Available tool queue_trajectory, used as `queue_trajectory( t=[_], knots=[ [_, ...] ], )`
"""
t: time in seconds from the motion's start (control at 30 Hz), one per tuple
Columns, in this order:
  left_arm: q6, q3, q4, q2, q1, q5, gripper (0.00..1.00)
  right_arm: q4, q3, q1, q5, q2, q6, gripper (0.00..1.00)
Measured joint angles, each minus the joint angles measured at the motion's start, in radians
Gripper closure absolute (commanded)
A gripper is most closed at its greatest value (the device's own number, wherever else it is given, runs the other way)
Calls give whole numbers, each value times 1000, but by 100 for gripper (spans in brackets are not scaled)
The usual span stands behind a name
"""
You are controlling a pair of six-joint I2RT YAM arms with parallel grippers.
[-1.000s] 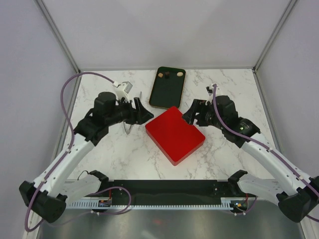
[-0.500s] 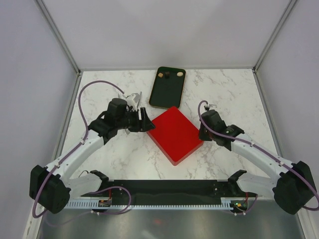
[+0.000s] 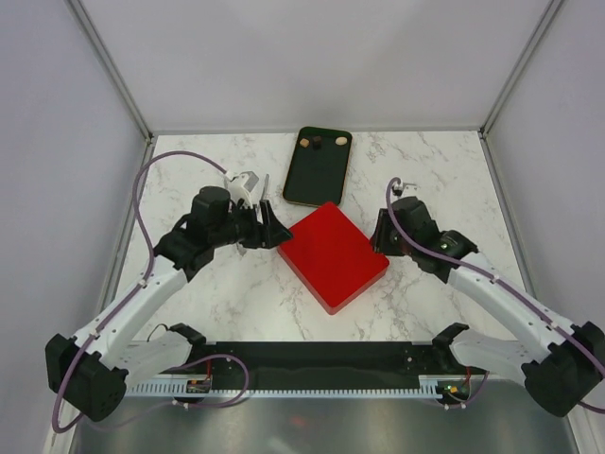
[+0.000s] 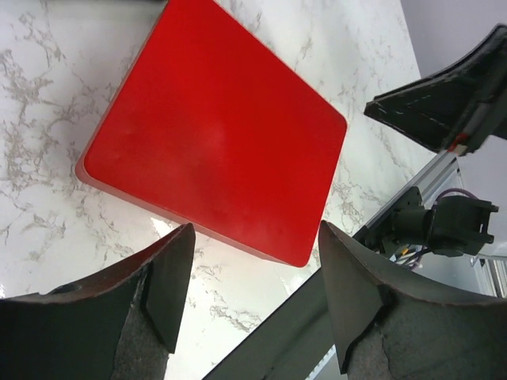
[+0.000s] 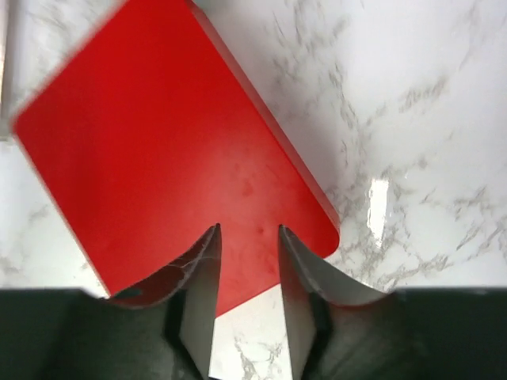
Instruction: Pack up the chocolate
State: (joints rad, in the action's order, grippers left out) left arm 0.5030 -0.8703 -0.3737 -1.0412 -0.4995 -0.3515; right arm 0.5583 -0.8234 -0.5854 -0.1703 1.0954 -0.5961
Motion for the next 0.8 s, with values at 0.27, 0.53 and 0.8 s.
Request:
queue_trajectory(
  t=[0.27, 0.53, 0.8],
  knots=[
    [-23, -51, -22, 208, 0, 3, 0, 29, -188, 0, -64, -272, 38, 2],
    [-43, -40, -22, 401, 0, -8, 0, 52, -178, 0, -183, -453, 5, 2],
    [-60, -23, -29, 468, 0, -6, 0, 73, -161, 0, -194, -490, 5, 2]
  ],
)
